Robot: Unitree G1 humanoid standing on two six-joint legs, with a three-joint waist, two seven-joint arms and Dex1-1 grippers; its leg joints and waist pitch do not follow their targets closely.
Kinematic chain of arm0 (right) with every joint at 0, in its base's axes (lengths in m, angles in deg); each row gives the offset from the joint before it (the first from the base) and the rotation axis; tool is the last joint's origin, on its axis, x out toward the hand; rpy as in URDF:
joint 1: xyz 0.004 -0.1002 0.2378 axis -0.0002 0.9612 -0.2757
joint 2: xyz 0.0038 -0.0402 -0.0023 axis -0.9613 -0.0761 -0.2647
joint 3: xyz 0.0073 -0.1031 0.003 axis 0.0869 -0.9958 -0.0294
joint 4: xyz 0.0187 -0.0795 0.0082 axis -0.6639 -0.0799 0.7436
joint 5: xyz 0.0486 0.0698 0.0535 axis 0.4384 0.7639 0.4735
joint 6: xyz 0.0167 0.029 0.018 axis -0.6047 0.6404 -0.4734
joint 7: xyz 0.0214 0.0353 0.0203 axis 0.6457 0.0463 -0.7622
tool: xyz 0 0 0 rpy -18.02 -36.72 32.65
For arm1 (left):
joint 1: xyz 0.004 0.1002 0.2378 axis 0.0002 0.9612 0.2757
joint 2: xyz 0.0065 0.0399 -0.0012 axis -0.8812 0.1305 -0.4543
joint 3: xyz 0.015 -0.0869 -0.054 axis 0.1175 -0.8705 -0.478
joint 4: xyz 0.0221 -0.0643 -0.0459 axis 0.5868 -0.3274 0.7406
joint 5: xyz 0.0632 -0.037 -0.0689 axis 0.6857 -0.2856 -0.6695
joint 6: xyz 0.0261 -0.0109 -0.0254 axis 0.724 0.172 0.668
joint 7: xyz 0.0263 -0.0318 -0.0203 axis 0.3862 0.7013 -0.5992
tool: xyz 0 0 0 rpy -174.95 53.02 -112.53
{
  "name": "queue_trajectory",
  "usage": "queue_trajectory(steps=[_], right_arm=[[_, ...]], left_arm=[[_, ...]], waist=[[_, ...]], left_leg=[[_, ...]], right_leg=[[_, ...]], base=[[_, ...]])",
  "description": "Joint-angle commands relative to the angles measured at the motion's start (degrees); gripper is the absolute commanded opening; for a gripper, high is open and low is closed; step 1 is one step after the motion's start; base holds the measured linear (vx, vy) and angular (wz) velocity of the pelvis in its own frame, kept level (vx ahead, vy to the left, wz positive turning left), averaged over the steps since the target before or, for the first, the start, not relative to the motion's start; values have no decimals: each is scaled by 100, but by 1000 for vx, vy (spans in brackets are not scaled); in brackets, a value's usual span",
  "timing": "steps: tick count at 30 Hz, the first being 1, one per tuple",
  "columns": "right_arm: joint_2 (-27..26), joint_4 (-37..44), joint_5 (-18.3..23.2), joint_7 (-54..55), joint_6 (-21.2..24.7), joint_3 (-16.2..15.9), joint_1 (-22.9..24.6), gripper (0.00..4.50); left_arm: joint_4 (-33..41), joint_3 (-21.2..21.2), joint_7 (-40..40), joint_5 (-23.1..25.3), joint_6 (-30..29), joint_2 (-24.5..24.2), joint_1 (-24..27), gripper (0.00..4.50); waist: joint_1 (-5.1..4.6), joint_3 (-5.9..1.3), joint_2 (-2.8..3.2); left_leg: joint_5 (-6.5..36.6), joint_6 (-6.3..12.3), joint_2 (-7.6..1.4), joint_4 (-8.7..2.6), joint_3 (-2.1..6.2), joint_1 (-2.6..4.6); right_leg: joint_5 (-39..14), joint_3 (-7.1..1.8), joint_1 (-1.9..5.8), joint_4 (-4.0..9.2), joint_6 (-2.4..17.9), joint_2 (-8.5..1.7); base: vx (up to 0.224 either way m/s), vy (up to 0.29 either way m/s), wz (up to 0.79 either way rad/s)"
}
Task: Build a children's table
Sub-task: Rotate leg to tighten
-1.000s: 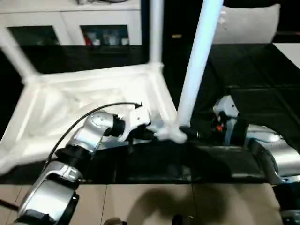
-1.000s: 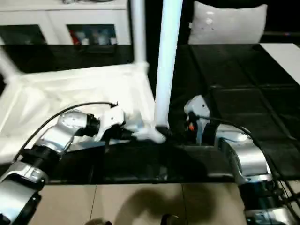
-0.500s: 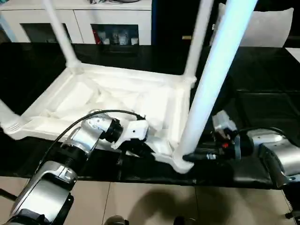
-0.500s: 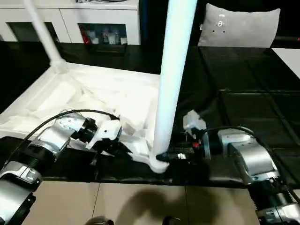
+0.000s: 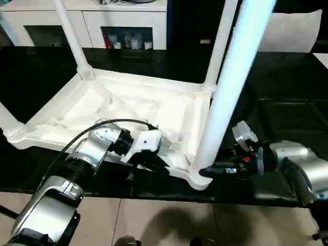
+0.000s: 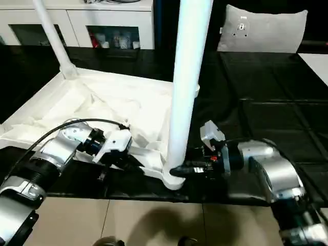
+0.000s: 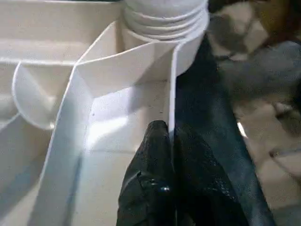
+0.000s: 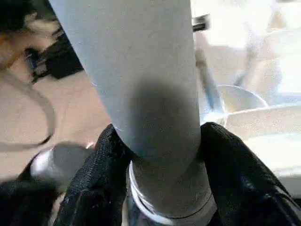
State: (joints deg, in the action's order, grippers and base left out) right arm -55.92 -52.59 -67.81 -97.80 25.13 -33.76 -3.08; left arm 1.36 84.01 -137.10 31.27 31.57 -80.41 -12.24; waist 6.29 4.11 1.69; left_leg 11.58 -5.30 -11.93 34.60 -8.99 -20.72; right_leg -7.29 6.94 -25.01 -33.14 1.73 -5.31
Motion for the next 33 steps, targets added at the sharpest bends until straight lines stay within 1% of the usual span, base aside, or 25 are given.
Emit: queue_trajectory(steps=[1, 3, 4, 5, 6, 7, 8, 9, 10, 11, 13, 15, 16, 18, 19, 21, 23, 25, 26, 27, 28, 29, 30, 32, 33], right_arm=[[-404, 263, 63, 711, 273, -30, -4, 202], [-976, 232, -264, 1852, 405, 98, -58, 202], [-976, 232, -264, 1852, 405, 98, -58, 202], [-1355, 156, -537, 2584, 530, 147, -141, 202], [-1476, 140, -623, 2811, 605, 156, -169, 202], [-1476, 140, -623, 2811, 605, 156, -169, 202], [-1685, 88, -726, 3170, 645, 197, -224, 201], [-1979, 3, -857, 3745, 762, 277, -315, 200], [-2122, -53, -936, 4037, 794, 313, -368, 200], [-2534, -285, -1101, 4844, 793, 444, -538, 200], [-2801, -406, -1175, 5274, 737, 567, -631, 200], [-2855, -455, -1272, 5366, 599, 554, -665, 200], [-2921, -528, -1324, 5381, 257, 570, -703, 234], [-2980, -528, -1277, 5370, 125, 652, -712, 268], [-2983, -527, -1276, 5371, 122, 656, -712, 270], [-2928, -420, -1228, 5226, 139, 690, -679, 303], [-2874, -377, -1189, 5145, 118, 697, -656, 312], [-2643, -258, -1119, 4809, 17, 676, -574, 335], [-2643, -258, -1119, 4809, 17, 676, -574, 335], [-2353, -215, -1042, 4397, -47, 674, -500, 347], [-2272, -203, -1020, 4280, -61, 673, -482, 360], [-1861, -113, -839, 3600, -83, 687, -392, 366], [-1719, -68, -763, 3344, -92, 691, -360, 377], [-1281, 32, -707, 2697, -200, 595, -277, 387], [-1056, 49, -731, 2396, -297, 518, -233, 395]], left_arm=[[248, -190, 603, -95, -381, 248, -115, 0], [466, -248, 1138, -1, -863, 426, -66, 0], [466, -248, 1138, -1, -863, 426, -66, 0], [580, -296, 1585, 63, -1168, 623, -48, 0], [612, -310, 1746, 88, -1273, 696, -48, 0], [612, -310, 1746, 88, -1273, 696, -48, 0], [620, -345, 2003, 126, -1404, 824, -65, 0], [618, -395, 2360, 181, -1584, 1000, -98, 0], [612, -420, 2535, 210, -1664, 1086, -116, 0], [540, -533, 3154, 284, -1821, 1359, -200, 0], [549, -597, 3477, 327, -1943, 1510, -239, 0], [569, -633, 3652, 347, -1991, 1576, -255, 0], [604, -656, 3814, 369, -2037, 1634, -272, 0], [630, -649, 3869, 395, -2043, 1638, -274, 0], [632, -649, 3871, 397, -2044, 1638, -274, 0], [671, -635, 3777, 414, -1997, 1565, -243, 0], [679, -633, 3735, 411, -1948, 1522, -227, 0], [635, -585, 3524, 401, -1740, 1391, -206, 0], [635, -585, 3524, 401, -1740, 1391, -206, 0], [620, -547, 3270, 342, -1602, 1259, -159, 0], [614, -542, 3191, 319, -1554, 1227, -147, 0], [543, -506, 2849, 272, -1304, 1048, -106, 0], [503, -483, 2734, 281, -1172, 978, -101, 0], [440, -454, 2399, 238, -1038, 827, -90, 0], [413, -431, 2205, 208, -828, 756, -74, 0]], waist=[[-24, -466, -111], [-145, -432, -120], [-181, -433, -119], [-243, -440, -131], [-325, -428, -138], [-345, -438, -134], [-401, -438, -139], [-431, -436, -126], [-439, -437, -120], [-463, -436, -112], [-481, -436, -102], [-461, -457, -95], [-455, -461, -97], [-430, -469, -84], [-432, -474, -85], [-419, -479, -81], [-420, -471, -78], [-414, -463, -80], [-410, -461, -81], [-409, -455, -95], [-395, -450, -104], [-387, -451, -100], [-378, -450, -106], [-370, -450, -96], [-368, -437, -86]], left_leg=[[502, 462, -34, -366, -78, -25], [678, 274, 2, -383, -67, -43], [691, 244, 18, -380, -56, -60], [697, 213, 50, -372, -60, -64], [671, 217, 64, -364, -62, -72], [672, 227, 73, -357, -64, -61], [655, 296, 84, -351, -67, -81], [656, 331, 82, -342, -76, -66], [644, 326, 80, -345, -70, -61], [655, 319, 86, -344, -71, -56], [712, 322, 86, -347, -69, -26], [610, 417, 56, -365, -60, -32], [569, 450, 46, -369, -57, -41], [480, 549, 24, -371, -58, -43], [455, 576, 23, -370, -59, -50], [310, 655, 16, -367, -56, -54], [326, 690, 14, -366, -63, -51], [417, 717, 20, -366, -70, -45], [434, 727, 14, -368, -68, -48], [441, 730, 15, -368, -71, -48], [467, 731, 19, -370, -67, -50], [518, 744, 19, -367, -71, -41], [548, 801, 17, -364, -76, -45], [528, 858, 2, -358, -72, -51], [563, 848, -1, -360, -66, -56]], right_leg=[[-2274, -242, 478, 408, 645, -259], [-2696, -208, 479, 468, 426, -245], [-2781, -186, 496, 485, 366, -253], [-2920, -163, 508, 522, 222, -242], [-2935, -158, 488, 534, 210, -219], [-2951, -149, 486, 545, 197, -215], [-2904, -155, 494, 547, 210, -210], [-2884, -155, 466, 560, 232, -196], [-2874, -152, 461, 555, 252, -200], [-2901, -142, 452, 564, 261, -196], [-2973, -135, 436, 589, 260, -198], [-2616, -171, 456, 541, 332, -200], [-2475, -180, 463, 516, 375, -203], [-2038, -214, 470, 454, 572, -216], [-1934, -221, 479, 437, 624, -219], [-1558, -238, 497, 382, 807, -217], [-1489, -241, 503, 375, 893, -219], [-1565, -243, 512, 393, 896, -220], [-1587, -250, 518, 392, 888, -227], [-1618, -247, 514, 397, 882, -222], [-1675, -243, 528, 410, 854, -223], [-1735, -245, 535, 415, 839, -227], [-1757, -254, 535, 422, 805, -225], [-1697, -255, 522, 405, 828, -227], [-1749, -245, 517, 408, 828, -228]], base=[[0, 0, 0], [0, 0, 0], [0, 0, 0], [0, 0, 0], [0, 0, 0], [0, 0, 0], [0, 0, 0], [0, 0, 0], [0, 0, 0], [0, 0, 0], [0, 0, 0], [0, 0, 0], [0, 0, 0], [0, 0, 0], [0, 0, 0], [0, 0, 0], [0, 0, 0], [0, 0, 0], [0, 0, 0], [0, 0, 0], [0, 0, 0], [0, 0, 0], [0, 0, 0], [0, 0, 0], [0, 0, 0]])
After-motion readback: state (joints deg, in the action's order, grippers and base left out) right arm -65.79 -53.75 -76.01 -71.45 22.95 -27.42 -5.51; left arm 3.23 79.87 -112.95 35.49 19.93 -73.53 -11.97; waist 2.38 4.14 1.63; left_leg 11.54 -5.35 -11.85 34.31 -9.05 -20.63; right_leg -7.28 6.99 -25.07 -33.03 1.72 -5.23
